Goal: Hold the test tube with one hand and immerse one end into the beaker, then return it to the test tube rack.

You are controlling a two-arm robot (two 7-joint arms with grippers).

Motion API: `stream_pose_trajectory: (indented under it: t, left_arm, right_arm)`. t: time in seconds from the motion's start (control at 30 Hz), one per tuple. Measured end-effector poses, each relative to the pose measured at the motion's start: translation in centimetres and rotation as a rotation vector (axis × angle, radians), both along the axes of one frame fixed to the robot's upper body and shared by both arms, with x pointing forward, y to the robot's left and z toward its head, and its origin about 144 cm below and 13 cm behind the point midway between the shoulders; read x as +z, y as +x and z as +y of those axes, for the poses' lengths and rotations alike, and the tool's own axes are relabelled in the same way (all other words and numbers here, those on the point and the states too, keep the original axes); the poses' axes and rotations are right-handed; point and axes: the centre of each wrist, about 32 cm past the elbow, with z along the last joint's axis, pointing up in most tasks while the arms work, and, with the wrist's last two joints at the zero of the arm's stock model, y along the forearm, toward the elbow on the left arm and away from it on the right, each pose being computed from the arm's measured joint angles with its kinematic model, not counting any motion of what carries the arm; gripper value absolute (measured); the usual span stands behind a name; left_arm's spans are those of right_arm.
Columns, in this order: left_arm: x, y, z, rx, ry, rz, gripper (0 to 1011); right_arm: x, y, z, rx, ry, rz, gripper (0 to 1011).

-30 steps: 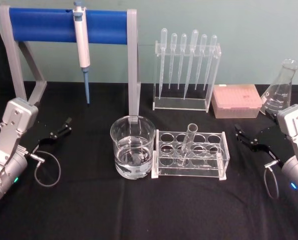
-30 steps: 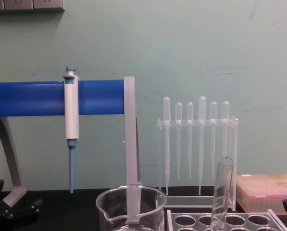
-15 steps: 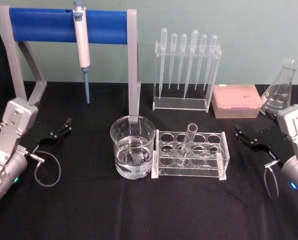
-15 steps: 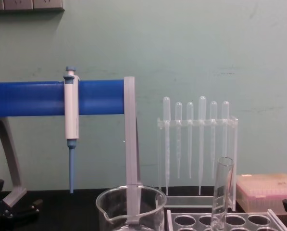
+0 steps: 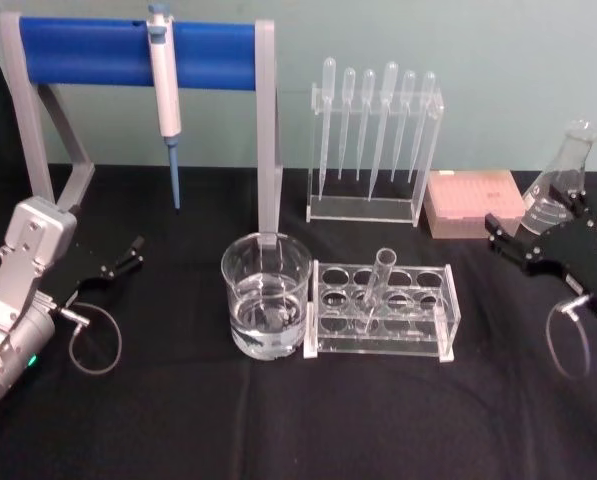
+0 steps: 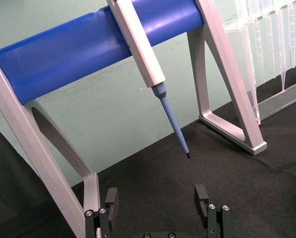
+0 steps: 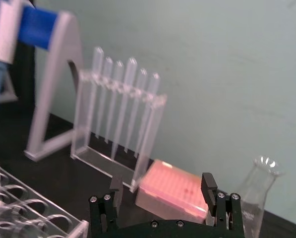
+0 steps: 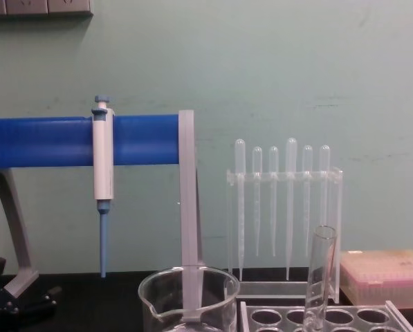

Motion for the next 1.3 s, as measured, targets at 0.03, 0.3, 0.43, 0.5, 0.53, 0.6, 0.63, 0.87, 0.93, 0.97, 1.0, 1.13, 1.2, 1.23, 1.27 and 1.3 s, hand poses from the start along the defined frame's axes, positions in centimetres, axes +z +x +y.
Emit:
stream_pose_trajectory:
  t: [0.03, 0.3, 0.43, 0.5, 0.53, 0.6, 0.63, 0.87, 0.93, 0.97, 1.0, 1.13, 1.2, 1.23, 1.27, 1.3]
  left_arm:
    - [0.0, 0.0, 0.0, 0.000, 0.000, 0.000, 1000]
    - [0.0, 0.0, 0.0, 0.000, 0.000, 0.000, 1000]
    - [0.0, 0.0, 0.0, 0.000, 0.000, 0.000, 1000]
    - [0.0, 0.0, 0.0, 0.000, 0.000, 0.000, 1000]
    - [0.0, 0.0, 0.0, 0.000, 0.000, 0.000, 1000]
    - [0.0, 0.0, 0.0, 0.000, 0.000, 0.000, 1000]
    - [0.0, 0.0, 0.0, 0.000, 0.000, 0.000, 1000]
    - [0.0, 0.0, 0.0, 0.000, 0.000, 0.000, 1000]
    - [0.0, 0.0, 0.0, 0.000, 0.000, 0.000, 1000]
    - [0.0, 0.0, 0.0, 0.000, 0.000, 0.000, 1000]
    - [0.0, 0.0, 0.0, 0.000, 0.000, 0.000, 1000]
    - [0.0, 0.0, 0.0, 0.000, 0.000, 0.000, 1000]
    - [0.0, 0.0, 0.0, 0.000, 0.000, 0.000, 1000]
    - [0.0, 0.0, 0.0, 0.000, 0.000, 0.000, 1000]
    - [0.0, 0.0, 0.0, 0.000, 0.000, 0.000, 1000]
    - [0.0, 0.0, 0.0, 0.000, 0.000, 0.000, 1000]
  right_arm:
    - [0.3, -0.2, -0.2, 0.009, 0.006, -0.005, 1002]
    - [1.4, -3.2, -1.6, 0.154, 0.071, -0.002, 1002]
    - [1.2, -4.7, -2.2, 0.246, 0.080, 0.032, 1002]
    - [1.1, -5.4, -2.3, 0.304, 0.075, 0.054, 1003]
    - [1.0, -5.6, -2.4, 0.323, 0.071, 0.063, 1003]
    - [0.8, -5.9, -2.4, 0.357, 0.063, 0.078, 1002]
    - [0.7, -6.1, -2.3, 0.385, 0.052, 0.091, 1003]
    - [0.4, -5.7, -1.1, 0.475, 0.011, 0.136, 1002]
    - [0.4, -5.3, -0.4, 0.494, 0.003, 0.146, 1002]
    - [0.4, -5.3, -0.4, 0.494, 0.003, 0.146, 1002]
    - [0.4, -5.0, 0.0, 0.503, 0.002, 0.149, 1002]
    - [0.5, -3.9, 1.4, 0.526, 0.005, 0.161, 1002]
    - [0.5, -3.4, 1.9, 0.530, 0.007, 0.162, 1002]
    - [0.5, -3.2, 2.1, 0.531, 0.010, 0.162, 1002]
    - [0.5, -2.8, 2.5, 0.531, 0.017, 0.162, 1003]
    - [0.5, -2.6, 2.7, 0.531, 0.021, 0.163, 1002]
